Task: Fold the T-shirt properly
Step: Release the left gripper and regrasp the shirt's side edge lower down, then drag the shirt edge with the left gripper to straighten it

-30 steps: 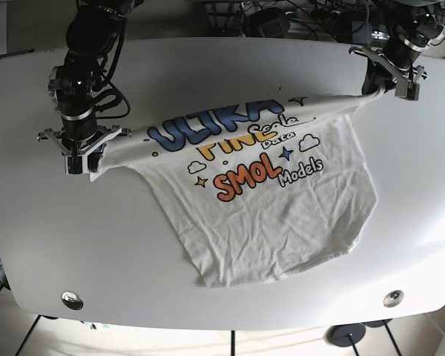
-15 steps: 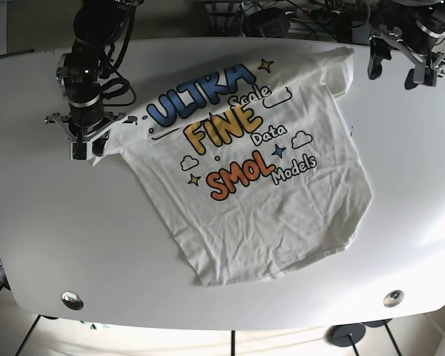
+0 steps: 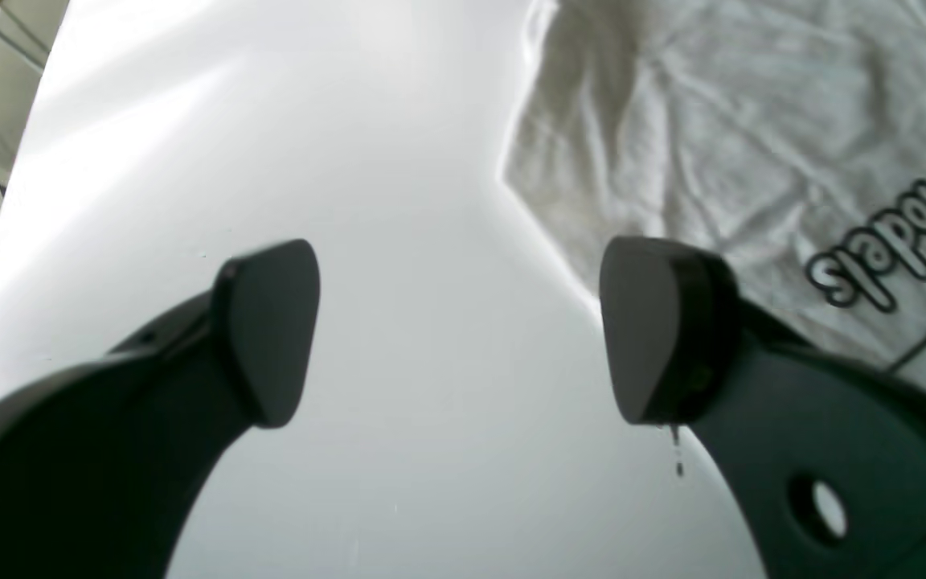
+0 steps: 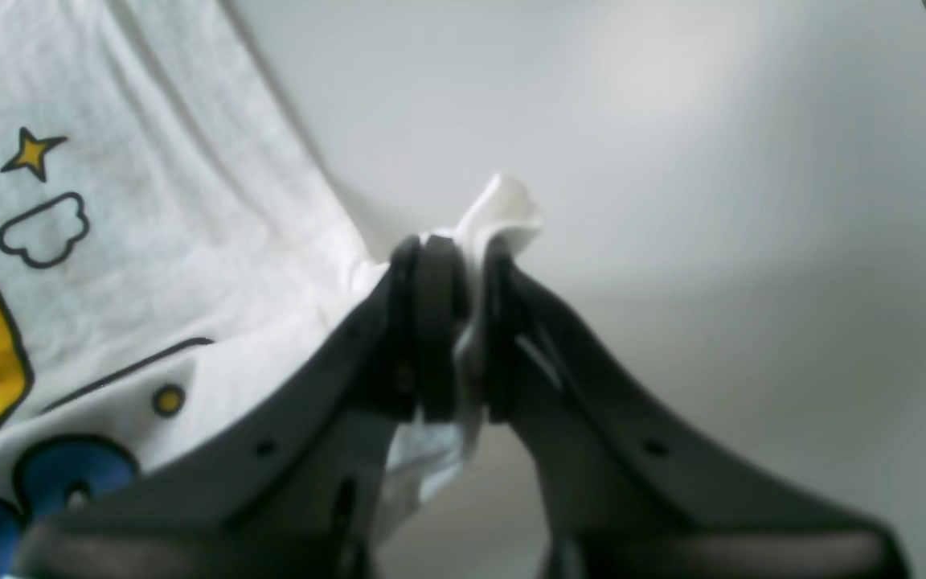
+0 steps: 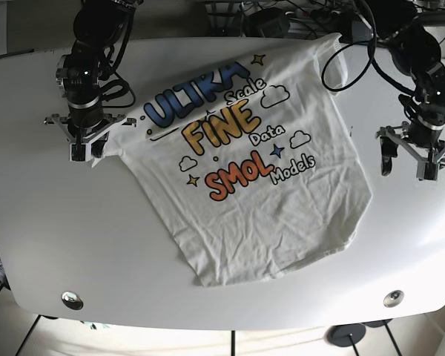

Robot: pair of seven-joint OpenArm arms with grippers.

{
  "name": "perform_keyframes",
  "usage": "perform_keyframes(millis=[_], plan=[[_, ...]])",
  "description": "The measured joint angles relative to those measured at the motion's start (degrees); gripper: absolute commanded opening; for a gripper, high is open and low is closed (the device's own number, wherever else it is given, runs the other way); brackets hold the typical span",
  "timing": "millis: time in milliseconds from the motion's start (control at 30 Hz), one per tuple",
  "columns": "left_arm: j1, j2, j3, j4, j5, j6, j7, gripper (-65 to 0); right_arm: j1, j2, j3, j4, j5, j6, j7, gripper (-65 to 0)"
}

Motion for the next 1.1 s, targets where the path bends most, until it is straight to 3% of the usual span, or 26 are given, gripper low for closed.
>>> perform_keyframes(millis=[267, 600, 733, 800, 1000, 1100], plan=[[-18.40, -2.47, 0.07, -27.19, 3.17, 0.44, -1.36, -13.8, 0.02, 0.00, -0.17, 0.00, -0.02, -0.02, 0.00, -63.1], [-27.47, -5.33, 9.27, -59.36, 1.57, 0.39, -19.63, -13.8, 0.02, 0.00, -0.15, 0.00, 0.00, 0.00, 0.02, -63.1], [-29.99, -4.83, 9.27, -63.98, 0.94, 0.39, -21.29, -14.4, 0.00, 0.00, -0.17, 0.00, -0.02, -0.02, 0.00, -63.1], [-29.97, -4.13, 9.27, -63.95, 0.96, 0.39, -21.46, -23.6, 0.02, 0.00, -0.17, 0.00, 0.00, 0.00, 0.04, -63.1], [-29.92, -3.48, 9.44, -64.30, 2.05, 0.39, -19.96, -65.0, 0.02, 0.00, 0.02, 0.00, 0.00, 0.00, 0.02, -63.1], [-29.83, -3.82, 9.09, -64.30, 1.79, 2.12, -19.71, -65.0, 0.02, 0.15, 0.09, 0.00, 3.82, -0.02, 0.04, -63.1]])
